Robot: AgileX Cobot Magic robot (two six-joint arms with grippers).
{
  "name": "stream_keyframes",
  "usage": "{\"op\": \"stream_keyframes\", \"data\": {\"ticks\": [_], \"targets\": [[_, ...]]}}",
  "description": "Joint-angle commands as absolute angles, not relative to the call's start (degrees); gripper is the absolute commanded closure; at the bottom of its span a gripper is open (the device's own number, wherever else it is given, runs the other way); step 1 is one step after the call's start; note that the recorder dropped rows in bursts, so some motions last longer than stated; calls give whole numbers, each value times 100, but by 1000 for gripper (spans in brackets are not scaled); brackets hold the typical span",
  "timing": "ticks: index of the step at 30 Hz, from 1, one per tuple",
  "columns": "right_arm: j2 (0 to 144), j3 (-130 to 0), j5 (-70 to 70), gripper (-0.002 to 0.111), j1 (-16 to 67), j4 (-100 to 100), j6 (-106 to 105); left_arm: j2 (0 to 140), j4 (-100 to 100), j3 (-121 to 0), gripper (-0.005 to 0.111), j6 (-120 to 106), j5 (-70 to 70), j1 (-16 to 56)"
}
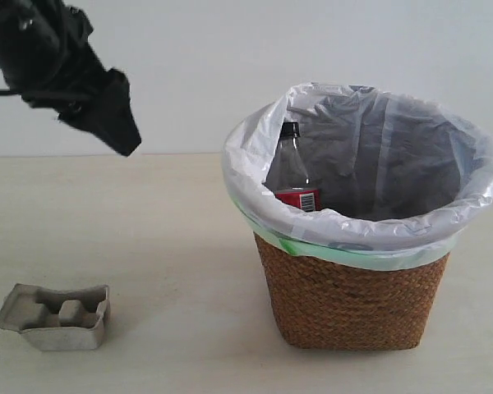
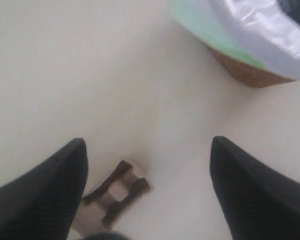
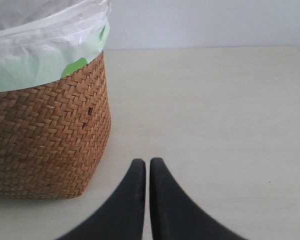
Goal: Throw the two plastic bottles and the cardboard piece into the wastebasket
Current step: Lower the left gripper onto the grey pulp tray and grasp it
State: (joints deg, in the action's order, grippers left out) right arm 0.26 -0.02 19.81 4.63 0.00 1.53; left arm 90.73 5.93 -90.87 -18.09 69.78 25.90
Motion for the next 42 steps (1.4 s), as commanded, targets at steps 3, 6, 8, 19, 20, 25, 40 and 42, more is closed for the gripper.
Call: {"op": "stream_keyframes", "data": {"ticks": [3, 6, 8, 19, 20, 25, 40, 42], "targets": [[0, 0, 1953, 108, 428, -37, 127, 9067, 0, -8098, 42, -2299, 6996, 2558], [0, 0, 1953, 108, 428, -37, 127, 9067, 0, -7590, 42, -3226, 6996, 2558], [0, 0, 1953, 108, 428, -37, 127, 9067, 0, -7257, 42, -3799, 6996, 2558], [0, 0, 1953, 108, 428, -37, 127, 9157, -895, -5371, 16, -5340, 5220, 2558], [0, 0, 1953, 108, 428, -37, 127, 9226, -942, -5286, 15, -5376, 5061, 2558], [0, 0, 1953, 108, 428, -37, 127, 9722, -1072, -5230, 15, -5069, 3978, 2558], [0, 0, 1953, 108, 428, -37, 127, 10764, -3119, -5230, 66, -3805, 3361, 2171], [0, 0, 1953, 108, 428, -37, 127, 10764, -3370, -5230, 100, -3805, 3521, 2171]]}}
